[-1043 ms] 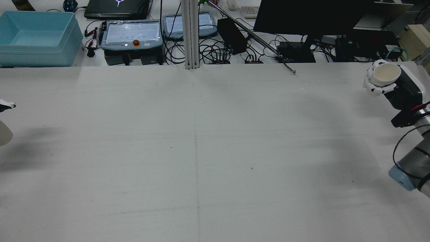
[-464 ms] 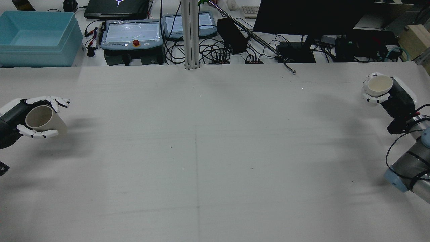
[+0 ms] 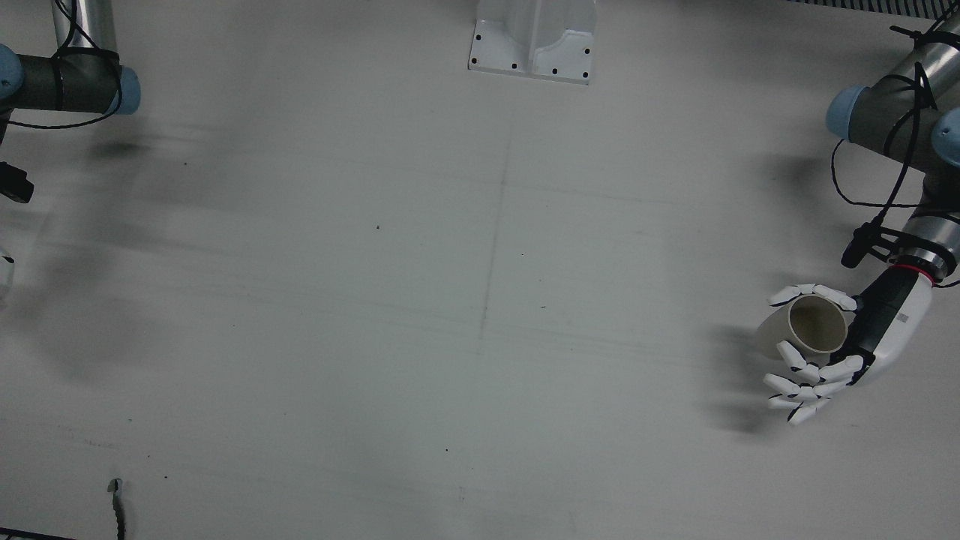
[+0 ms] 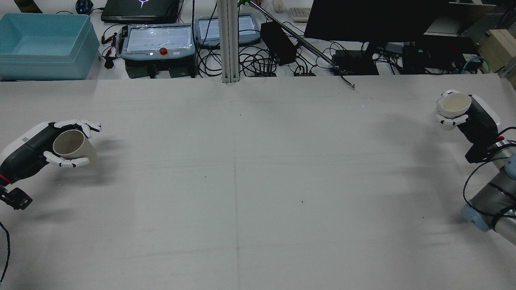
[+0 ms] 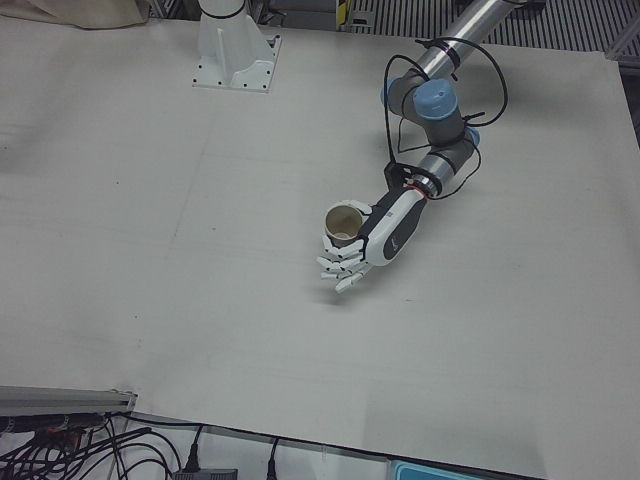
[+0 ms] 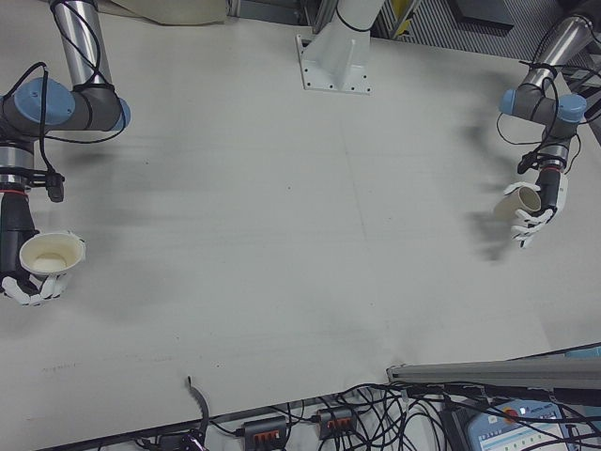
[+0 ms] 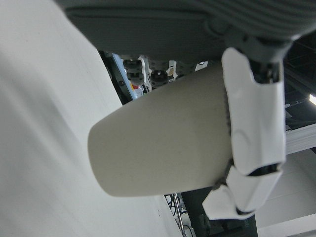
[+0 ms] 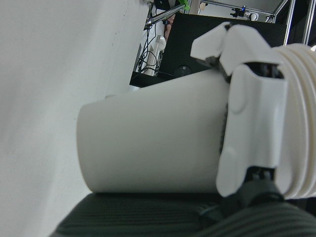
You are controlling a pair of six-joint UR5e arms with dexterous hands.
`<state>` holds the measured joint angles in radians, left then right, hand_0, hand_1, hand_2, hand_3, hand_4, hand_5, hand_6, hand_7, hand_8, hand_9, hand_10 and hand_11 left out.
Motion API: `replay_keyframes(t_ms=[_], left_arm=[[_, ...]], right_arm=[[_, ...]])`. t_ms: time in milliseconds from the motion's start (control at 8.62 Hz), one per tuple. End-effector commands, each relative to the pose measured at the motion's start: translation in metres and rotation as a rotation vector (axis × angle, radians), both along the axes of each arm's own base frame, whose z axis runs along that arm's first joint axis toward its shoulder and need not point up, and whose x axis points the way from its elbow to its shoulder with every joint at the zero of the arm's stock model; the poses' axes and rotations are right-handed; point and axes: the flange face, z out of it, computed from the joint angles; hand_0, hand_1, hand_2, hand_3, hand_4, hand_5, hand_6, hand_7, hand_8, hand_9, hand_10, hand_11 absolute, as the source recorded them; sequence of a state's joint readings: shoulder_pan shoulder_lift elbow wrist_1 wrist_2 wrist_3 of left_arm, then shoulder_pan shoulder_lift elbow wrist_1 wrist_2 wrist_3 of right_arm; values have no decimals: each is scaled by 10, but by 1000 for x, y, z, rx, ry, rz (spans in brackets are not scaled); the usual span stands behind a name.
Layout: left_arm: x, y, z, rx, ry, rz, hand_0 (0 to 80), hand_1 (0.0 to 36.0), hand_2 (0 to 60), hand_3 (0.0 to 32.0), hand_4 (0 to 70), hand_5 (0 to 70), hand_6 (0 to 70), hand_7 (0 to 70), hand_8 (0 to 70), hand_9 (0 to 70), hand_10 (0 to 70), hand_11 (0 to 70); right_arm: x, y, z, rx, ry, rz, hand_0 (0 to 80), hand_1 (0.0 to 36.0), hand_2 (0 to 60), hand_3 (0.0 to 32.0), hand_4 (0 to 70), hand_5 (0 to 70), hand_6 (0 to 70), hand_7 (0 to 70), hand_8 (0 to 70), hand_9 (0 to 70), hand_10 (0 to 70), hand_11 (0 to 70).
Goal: Pour water
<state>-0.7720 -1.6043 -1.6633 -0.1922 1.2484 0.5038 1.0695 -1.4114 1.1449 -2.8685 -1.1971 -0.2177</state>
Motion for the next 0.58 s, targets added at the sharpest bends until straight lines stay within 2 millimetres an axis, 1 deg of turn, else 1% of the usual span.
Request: replay_keyframes(t_ms=[0,116,232,348,464], left_arm=[[15,8,41,-32,-39,17,610,268,478,0,620,700,250,338,197,193,57,98],[17,10,54,-40,-44,23,610,260,449,0,599,700,246,329,196,189,55,96],[14,12,58,-46,-48,22,603,251,436,0,592,700,243,325,195,190,55,95],[12,14,61,-51,-50,24,603,239,385,0,589,700,245,322,196,189,53,91],[12,15,64,-65,-66,28,579,174,186,0,550,700,229,308,191,180,43,74]], right_arm=[[-1,1,0,0,3,-3,607,212,410,0,343,700,699,700,700,700,475,676],[0,1,0,0,2,-1,608,214,410,0,343,700,699,700,700,700,474,674],[1,0,-1,2,-1,0,610,215,412,0,343,700,698,700,700,700,473,673],[1,0,-1,2,-1,0,617,220,410,0,342,700,696,700,700,700,470,670],[1,0,-2,4,-2,0,617,222,413,0,342,700,695,700,700,700,468,668]])
